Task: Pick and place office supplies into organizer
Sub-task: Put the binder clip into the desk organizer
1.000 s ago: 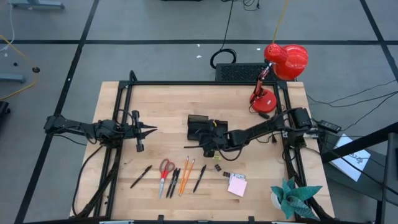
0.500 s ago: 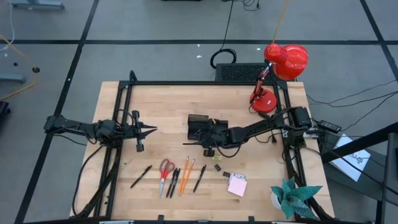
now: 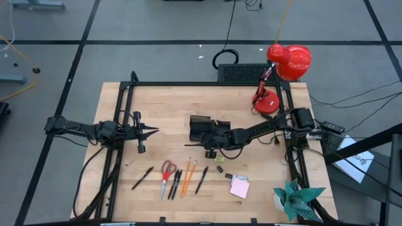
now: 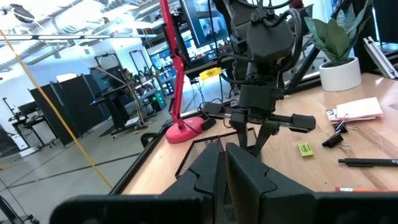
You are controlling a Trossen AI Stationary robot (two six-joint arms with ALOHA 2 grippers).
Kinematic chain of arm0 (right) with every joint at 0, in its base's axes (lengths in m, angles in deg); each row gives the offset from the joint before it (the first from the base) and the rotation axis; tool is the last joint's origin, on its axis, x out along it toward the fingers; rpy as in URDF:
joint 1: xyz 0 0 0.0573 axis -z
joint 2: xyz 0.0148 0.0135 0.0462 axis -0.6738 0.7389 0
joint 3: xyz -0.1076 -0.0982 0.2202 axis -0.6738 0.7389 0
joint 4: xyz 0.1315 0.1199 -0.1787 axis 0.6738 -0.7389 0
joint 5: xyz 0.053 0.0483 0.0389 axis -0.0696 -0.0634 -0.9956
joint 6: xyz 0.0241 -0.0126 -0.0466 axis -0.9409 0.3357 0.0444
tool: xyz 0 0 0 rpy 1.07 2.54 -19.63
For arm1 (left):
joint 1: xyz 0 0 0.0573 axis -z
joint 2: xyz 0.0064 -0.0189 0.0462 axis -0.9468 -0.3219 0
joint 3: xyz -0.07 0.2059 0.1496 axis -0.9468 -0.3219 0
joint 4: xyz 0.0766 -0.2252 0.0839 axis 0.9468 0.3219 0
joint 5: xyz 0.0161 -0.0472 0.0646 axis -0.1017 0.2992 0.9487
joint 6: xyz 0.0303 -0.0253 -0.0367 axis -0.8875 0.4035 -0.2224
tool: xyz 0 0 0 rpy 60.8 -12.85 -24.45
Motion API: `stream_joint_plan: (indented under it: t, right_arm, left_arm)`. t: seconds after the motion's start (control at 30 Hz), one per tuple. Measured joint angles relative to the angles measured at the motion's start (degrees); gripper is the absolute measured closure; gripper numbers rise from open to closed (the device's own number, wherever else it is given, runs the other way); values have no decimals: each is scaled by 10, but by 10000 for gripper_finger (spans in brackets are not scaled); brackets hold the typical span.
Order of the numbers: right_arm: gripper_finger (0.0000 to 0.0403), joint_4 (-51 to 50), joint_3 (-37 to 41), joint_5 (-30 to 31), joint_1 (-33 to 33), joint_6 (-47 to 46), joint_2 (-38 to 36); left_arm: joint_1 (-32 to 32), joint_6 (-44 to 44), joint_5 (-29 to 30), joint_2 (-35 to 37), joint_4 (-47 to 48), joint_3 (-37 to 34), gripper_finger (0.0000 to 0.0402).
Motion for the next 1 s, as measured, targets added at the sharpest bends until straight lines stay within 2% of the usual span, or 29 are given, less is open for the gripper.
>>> stream_joint_plan:
  t: [0.17, 0.37, 0.57, 0.7, 0.8, 0.9, 1.0]
  right_arm:
    - [331, 9, 0, 19, -8, 20, -17]
    - [296, 24, 0, 43, -44, 54, -88]
    - [278, 22, 0, -43, -108, 24, -139]
    - [279, -14, 0, -63, -166, 16, -142]
    - [281, -70, 0, -63, -209, -24, -141]
    - [280, -114, 0, -58, -246, -105, -141]
    - [271, -148, 0, -22, -275, -181, -140]
  left_arm:
    - [0, 0, 0, 0, 0, 0, 366]
    - [0, 0, 0, 0, 1, 0, 366]
    - [0, 0, 0, 0, 1, 0, 366]
    - [0, 0, 0, 0, 1, 0, 366]
    - [0, -6, 0, 0, 0, 0, 366]
    - [0, -18, 0, 0, 0, 0, 366]
    - [0, -20, 0, 0, -1, 0, 366]
